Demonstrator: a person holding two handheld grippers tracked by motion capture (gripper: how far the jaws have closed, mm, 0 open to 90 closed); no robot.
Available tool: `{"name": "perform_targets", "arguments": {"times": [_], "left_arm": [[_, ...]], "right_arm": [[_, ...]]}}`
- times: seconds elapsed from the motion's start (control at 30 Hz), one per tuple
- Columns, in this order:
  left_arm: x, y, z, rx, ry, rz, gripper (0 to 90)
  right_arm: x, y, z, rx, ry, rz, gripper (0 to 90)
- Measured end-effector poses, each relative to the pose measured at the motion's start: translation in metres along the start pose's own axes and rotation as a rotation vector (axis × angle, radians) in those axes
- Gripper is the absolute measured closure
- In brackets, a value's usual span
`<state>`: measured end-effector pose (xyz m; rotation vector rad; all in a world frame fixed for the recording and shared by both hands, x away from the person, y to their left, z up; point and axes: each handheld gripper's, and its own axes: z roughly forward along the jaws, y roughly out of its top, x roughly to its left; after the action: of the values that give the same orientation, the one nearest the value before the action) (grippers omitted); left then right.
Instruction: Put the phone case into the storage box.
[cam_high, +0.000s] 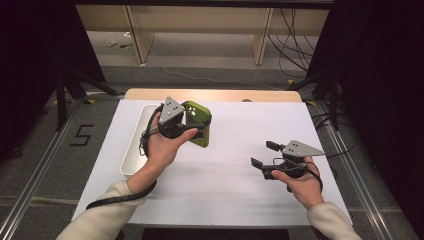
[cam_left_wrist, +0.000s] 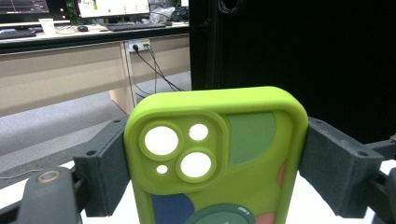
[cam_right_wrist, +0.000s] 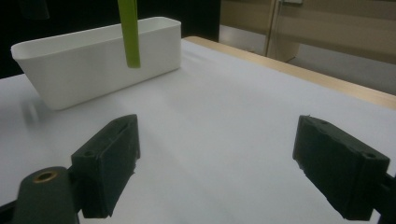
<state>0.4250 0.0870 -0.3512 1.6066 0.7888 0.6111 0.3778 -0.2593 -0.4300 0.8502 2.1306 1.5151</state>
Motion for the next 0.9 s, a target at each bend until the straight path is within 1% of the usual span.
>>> {"name": "perform_targets", "arguments": {"times": [0.37, 0.83, 0.9], "left_arm": [[0.0044, 0.0019, -0.0024, -0.004, 0.011, -0.003, 16.5], [0.0081, 0.0038, -0.0048, -0.005, 0.018, 0.003, 16.5], [0.0088, 0.0043, -0.0053, -0.007, 0.021, -0.003, 16.6]], "right_arm": [[-0.0013, -0.0011, 0.0000, -0.002, -0.007, 0.007, 15.9], [-0.0014, -0.0023, 0.0004, 0.000, -0.003, 0.005, 15.9], [-0.0016, -0.0023, 0.0003, -0.002, -0.003, 0.006, 15.9]]}}
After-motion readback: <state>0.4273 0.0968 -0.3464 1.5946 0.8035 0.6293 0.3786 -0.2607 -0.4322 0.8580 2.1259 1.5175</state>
